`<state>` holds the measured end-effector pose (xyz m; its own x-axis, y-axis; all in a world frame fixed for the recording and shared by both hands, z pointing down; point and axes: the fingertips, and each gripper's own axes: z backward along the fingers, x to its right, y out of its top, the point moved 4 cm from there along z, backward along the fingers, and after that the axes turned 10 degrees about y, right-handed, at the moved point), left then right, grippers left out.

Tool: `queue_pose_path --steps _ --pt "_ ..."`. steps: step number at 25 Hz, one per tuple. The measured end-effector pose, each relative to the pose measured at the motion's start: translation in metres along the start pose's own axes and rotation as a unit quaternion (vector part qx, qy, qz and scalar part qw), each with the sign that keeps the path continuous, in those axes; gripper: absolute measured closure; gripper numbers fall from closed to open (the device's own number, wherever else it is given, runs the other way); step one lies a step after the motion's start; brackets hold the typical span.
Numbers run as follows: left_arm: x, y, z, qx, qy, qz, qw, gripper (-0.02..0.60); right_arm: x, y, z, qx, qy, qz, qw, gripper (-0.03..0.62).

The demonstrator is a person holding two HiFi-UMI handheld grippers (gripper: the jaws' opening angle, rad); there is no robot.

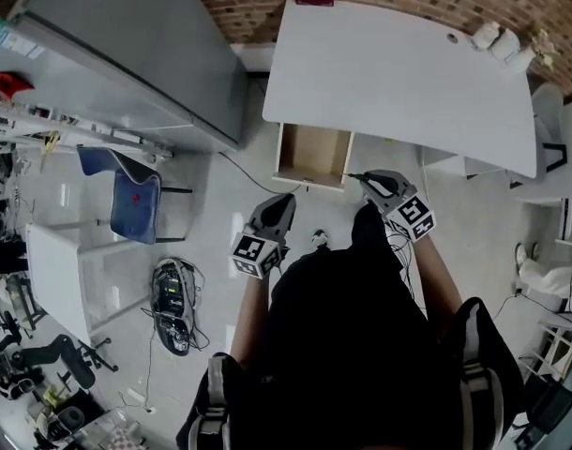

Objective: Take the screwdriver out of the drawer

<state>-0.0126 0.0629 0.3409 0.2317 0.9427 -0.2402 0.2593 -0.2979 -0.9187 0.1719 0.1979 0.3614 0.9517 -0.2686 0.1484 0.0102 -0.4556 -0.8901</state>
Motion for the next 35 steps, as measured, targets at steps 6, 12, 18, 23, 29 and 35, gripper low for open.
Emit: queue_pose_path --steps 6,12,18,23,29,35 --pt "0.010 -0.001 0.013 0.002 -0.027 -0.022 0.9994 0.565 -0.029 0.022 0.027 0.047 -0.030 0.023 0.998 0.474" --pt "0.021 -0.002 0.028 0.002 -0.043 -0.023 0.9988 0.565 -0.064 0.024 0.038 0.068 -0.034 0.022 0.997 0.474" --pt "0.029 -0.009 0.037 0.004 -0.052 -0.026 0.9983 0.565 -0.078 0.017 0.046 0.067 -0.040 0.022 0.997 0.474" --pt "0.033 -0.012 0.040 0.000 -0.064 -0.026 0.9976 0.565 -0.086 0.018 0.049 0.066 -0.051 0.024 0.996 0.474" --pt "0.036 -0.012 0.039 0.004 -0.070 -0.030 0.9971 0.565 -0.091 0.012 0.054 0.063 -0.055 0.021 0.996 0.474" --pt "0.033 -0.014 0.045 0.007 -0.063 -0.027 0.9976 0.565 -0.093 0.010 0.053 0.058 -0.052 0.023 0.997 0.474"
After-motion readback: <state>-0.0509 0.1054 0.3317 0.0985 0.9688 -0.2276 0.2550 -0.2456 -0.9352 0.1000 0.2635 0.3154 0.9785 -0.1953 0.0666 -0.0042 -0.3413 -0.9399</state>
